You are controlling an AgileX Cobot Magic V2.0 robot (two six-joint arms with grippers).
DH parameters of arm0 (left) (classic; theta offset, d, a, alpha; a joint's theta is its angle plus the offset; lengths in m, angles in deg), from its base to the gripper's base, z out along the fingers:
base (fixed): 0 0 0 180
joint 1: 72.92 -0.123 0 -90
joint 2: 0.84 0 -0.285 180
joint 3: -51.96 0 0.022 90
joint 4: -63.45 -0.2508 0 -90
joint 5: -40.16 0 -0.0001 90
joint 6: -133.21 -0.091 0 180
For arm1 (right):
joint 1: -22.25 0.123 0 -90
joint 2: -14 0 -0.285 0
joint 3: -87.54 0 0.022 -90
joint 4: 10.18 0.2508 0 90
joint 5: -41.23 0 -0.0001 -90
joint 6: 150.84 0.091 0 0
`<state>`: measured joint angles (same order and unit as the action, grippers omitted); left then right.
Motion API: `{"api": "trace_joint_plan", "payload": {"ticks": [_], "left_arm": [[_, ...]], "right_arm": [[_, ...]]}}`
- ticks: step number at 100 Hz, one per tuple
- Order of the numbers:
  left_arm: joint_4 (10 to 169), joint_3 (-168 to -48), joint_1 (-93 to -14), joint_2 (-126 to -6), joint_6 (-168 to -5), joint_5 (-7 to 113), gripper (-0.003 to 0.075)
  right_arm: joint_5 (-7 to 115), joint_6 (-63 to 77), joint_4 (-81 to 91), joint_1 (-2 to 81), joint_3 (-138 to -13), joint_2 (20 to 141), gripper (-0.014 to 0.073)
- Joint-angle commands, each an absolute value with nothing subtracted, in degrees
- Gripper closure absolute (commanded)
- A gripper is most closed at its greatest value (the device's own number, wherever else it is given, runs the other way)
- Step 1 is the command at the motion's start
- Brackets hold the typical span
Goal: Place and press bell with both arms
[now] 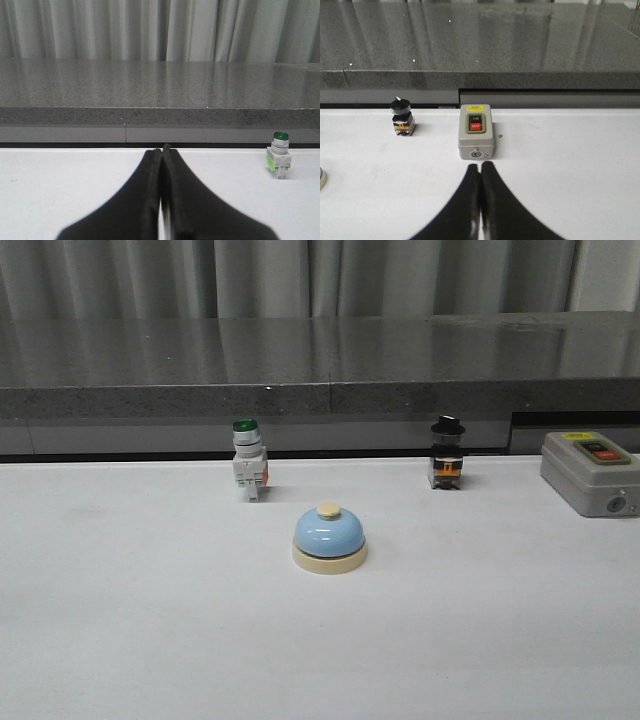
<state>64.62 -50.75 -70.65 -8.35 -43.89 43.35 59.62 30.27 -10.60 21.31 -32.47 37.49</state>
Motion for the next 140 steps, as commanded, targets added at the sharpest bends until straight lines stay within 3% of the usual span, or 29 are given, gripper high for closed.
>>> {"api": "trace_joint_plan", "payload": {"ticks": [1,38,99,140], "left_arm": [[64.7,-48.5,-70.6,-6.6,-43.3,38.5,0.0741],[64.7,-48.5,-70.6,-6.6,-43.3,38.5,0.0741],[64.7,-48.5,-70.6,-6.6,-43.3,38.5,0.0741],[64.7,-48.5,-70.6,-6.6,-43.3,38.5,0.0741]], "right_arm": [[57.5,30.0,-11.3,21.0,-37.8,44.8,0.0662],[62.9,30.0,-7.6,22.4,-48.8,66.5,0.0662],[76.9,29.2,-7.6,42.8,-80.0,102.3,0.0662],[84.7,29.2,-7.6,51.1,-97.7,120.3,0.0662]]}}
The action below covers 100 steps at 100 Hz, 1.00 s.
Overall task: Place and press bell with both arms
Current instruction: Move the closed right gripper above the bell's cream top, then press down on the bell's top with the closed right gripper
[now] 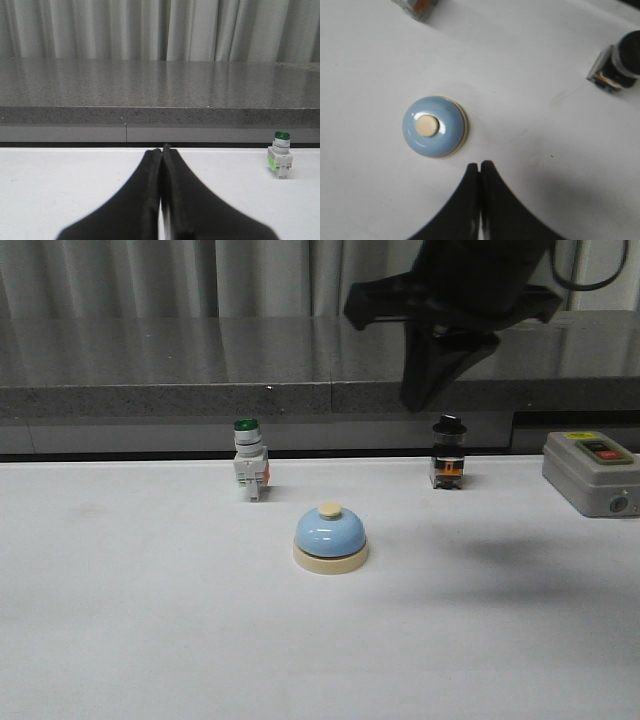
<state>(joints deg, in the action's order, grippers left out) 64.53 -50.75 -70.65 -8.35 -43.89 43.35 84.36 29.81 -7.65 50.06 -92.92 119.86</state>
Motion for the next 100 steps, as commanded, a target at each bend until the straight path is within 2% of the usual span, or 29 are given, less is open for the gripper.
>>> {"api": "trace_joint_plan", "payload": {"ticks": [1,48,100], "left_arm": [[64.7,-48.5,-70.6,-6.6,-43.3,38.5,0.0741],[64.7,-48.5,-70.6,-6.6,-43.3,38.5,0.0741],[64.7,-48.5,-70.6,-6.6,-43.3,38.5,0.0741]], "right_arm": [[84.9,29.2,-7.6,51.2,-98.3,120.9,0.0662],[95.3,29.2,-6.5,55.3,-111.5,134.5,0.0662],[96.4,29.2,-6.2,55.3,-112.3,139.6,0.0662]]}}
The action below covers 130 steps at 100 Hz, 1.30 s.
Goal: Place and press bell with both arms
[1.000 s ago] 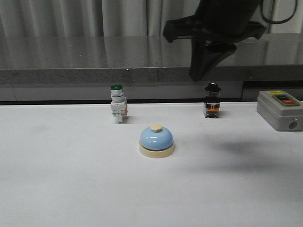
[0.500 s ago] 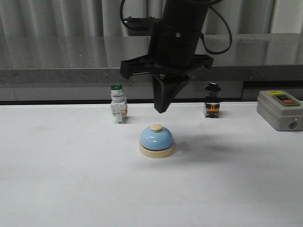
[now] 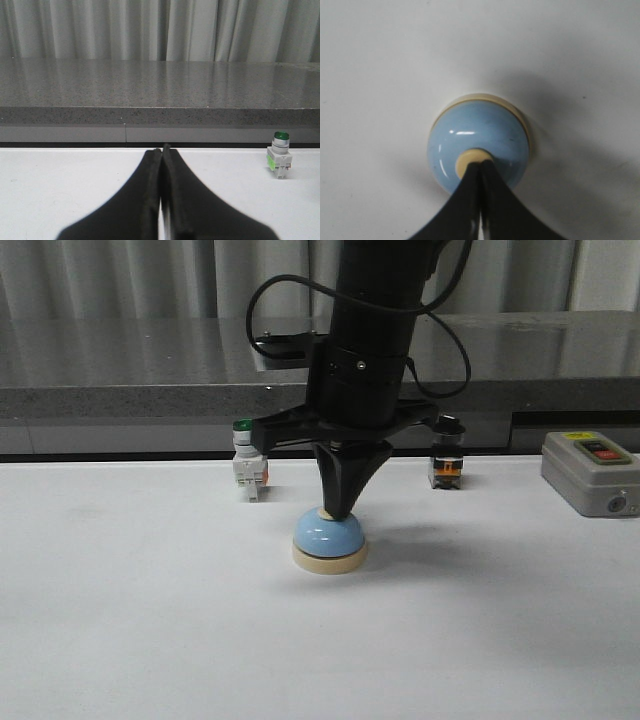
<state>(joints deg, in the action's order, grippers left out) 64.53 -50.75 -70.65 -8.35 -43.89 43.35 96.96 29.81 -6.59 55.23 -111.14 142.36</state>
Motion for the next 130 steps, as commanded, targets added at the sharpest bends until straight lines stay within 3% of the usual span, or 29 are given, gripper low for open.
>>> {"api": "trace_joint_plan", "payload": {"ticks": [1,38,80,130], "left_arm": [[64.7,-48.5,-70.6,-6.6,-43.3,38.5,0.0741],[64.7,-48.5,-70.6,-6.6,-43.3,38.5,0.0741],[64.7,-48.5,-70.6,-6.6,-43.3,38.5,0.0741],[64.7,-48.5,-70.6,-6.6,-43.3,38.5,0.0741]], "right_arm": [[96.4,29.2,-6.2,55.3,-112.3,139.3,0.0662],[99.4,30.0,-6.2,52.5,-112.2,132.2,0.0662],[104.0,30.5,-6.2,43.8,-111.4,127.0,0.0662],[96.8,30.9,-6.2,28.8,-90.5,113.5,0.0662]]}}
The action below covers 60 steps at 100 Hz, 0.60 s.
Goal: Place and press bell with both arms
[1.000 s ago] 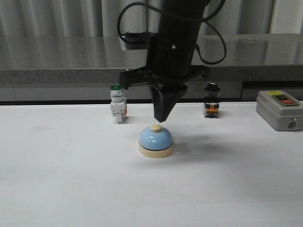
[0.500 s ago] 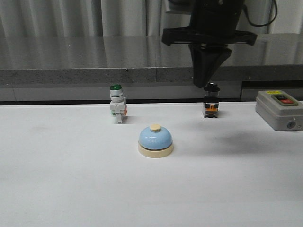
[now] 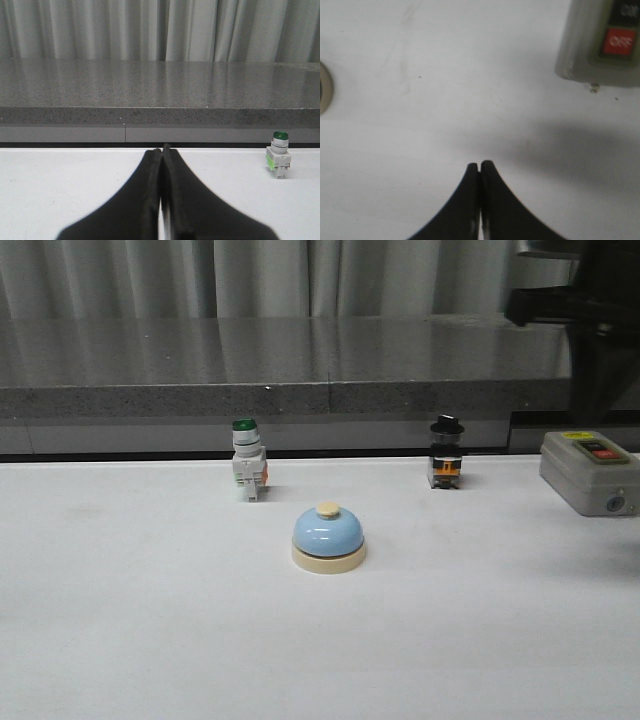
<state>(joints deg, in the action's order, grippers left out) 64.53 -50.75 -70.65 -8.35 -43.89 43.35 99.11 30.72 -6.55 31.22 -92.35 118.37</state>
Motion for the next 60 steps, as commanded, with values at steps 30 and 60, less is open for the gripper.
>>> {"api": "trace_joint_plan", "payload": {"ticks": [30,60], "left_arm": [[64.7,-48.5,-70.6,-6.6,-43.3,38.5,0.0741],[64.7,-48.5,-70.6,-6.6,-43.3,38.5,0.0741]], "right_arm": [[92.4,31.0,-6.1,20.8,-77.9,105.0,0.0662],[87.2,31.0,-5.2,20.0,-65.5,93.2,0.0662]]}}
